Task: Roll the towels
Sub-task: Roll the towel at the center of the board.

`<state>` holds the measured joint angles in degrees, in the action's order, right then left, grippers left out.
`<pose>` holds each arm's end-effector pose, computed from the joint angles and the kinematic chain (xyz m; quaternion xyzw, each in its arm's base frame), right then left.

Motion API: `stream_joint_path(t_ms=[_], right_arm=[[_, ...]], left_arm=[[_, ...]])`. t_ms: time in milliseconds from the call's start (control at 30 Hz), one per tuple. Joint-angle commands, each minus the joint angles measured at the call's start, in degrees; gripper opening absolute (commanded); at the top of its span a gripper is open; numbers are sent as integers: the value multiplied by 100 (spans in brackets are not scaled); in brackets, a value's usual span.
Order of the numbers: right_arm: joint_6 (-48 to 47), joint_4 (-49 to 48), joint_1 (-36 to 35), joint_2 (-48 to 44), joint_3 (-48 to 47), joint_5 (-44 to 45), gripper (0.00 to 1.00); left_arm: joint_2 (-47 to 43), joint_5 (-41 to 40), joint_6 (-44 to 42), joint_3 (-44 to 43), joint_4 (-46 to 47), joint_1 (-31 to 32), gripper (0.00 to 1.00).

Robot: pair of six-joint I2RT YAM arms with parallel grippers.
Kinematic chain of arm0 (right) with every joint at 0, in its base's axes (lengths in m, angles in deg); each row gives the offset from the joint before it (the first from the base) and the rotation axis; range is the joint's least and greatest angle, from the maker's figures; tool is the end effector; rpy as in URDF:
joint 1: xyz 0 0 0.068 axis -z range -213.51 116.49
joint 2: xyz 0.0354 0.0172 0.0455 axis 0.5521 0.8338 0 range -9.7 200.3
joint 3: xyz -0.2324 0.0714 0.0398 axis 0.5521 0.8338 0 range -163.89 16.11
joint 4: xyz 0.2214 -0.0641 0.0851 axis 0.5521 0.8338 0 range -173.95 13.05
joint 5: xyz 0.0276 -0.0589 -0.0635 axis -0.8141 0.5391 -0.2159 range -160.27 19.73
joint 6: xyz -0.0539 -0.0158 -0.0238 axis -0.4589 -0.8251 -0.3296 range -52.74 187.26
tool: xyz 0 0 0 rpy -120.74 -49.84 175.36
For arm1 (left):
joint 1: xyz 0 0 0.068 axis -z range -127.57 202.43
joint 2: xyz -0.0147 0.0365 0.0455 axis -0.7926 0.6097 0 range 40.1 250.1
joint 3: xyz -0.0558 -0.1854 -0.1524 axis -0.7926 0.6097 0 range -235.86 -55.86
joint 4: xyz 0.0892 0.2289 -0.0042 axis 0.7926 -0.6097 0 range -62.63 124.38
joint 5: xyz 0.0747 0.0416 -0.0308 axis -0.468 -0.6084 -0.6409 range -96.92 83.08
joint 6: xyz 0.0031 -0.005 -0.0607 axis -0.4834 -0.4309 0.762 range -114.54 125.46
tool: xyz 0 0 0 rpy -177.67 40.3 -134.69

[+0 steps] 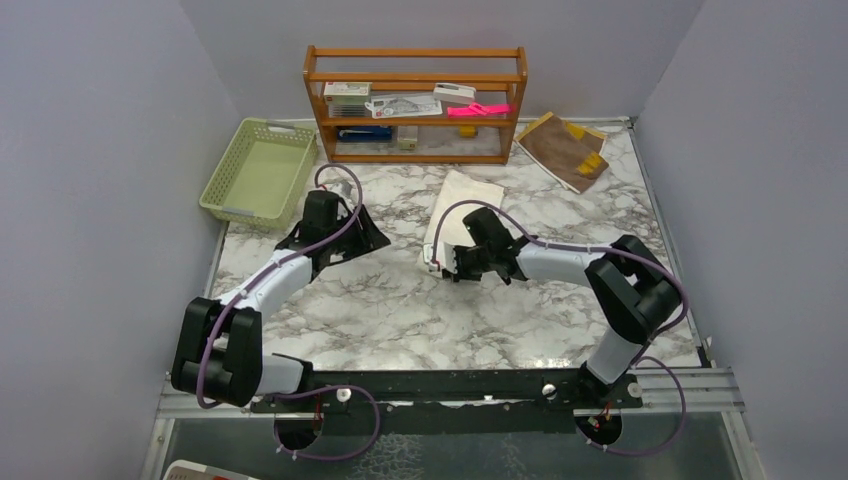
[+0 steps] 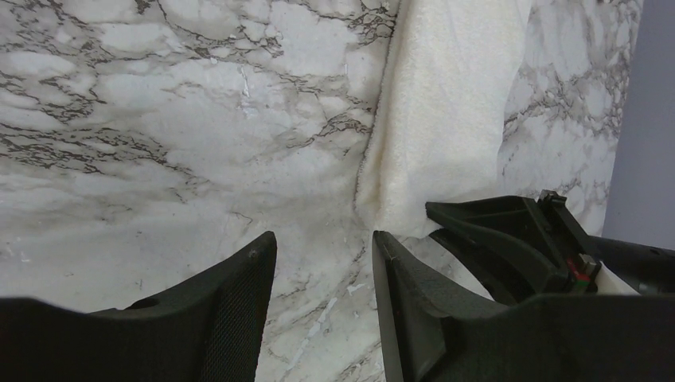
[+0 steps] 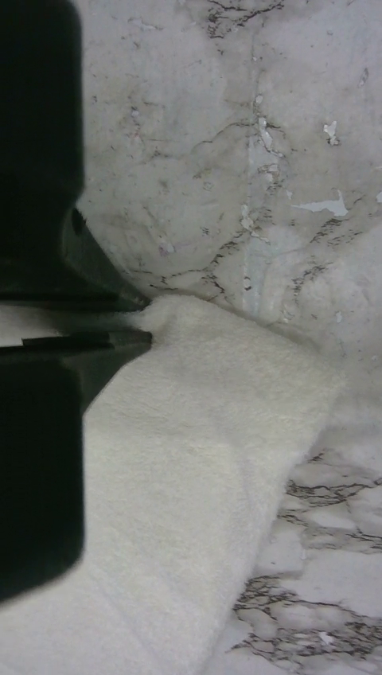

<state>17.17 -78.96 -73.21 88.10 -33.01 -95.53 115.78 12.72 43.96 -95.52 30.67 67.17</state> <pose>0.2307 0.2169 0.1234 -0.7027 0.6086 0.1793 0.3219 0.2584 -0.0837 0.1824 -0.1127 0.8879 -0.3256 0.3050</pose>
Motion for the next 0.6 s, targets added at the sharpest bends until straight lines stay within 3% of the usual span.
stream_joint_path(t_ms=[0, 33, 133, 333, 433, 567], right_arm=[[349, 840, -28, 260, -292, 307, 7], [467, 939, -29, 244, -370, 237, 1], [1055, 1041, -29, 129, -548, -136, 1], [3228, 356, -24, -182, -318, -1657, 1], [4711, -261, -27, -343, 71, -1776, 1], [5671, -394, -27, -375, 233, -1563, 1]], left_arm=[[14, 207, -454, -420, -348, -228, 50], [-10, 216, -525, -470, -427, -279, 50], [-123, 214, -737, -603, -666, -448, 50], [-241, 467, -957, -710, -842, -586, 50], [-285, 650, -979, -624, -742, -584, 50], [-368, 1065, -1019, -486, -539, -587, 50]])
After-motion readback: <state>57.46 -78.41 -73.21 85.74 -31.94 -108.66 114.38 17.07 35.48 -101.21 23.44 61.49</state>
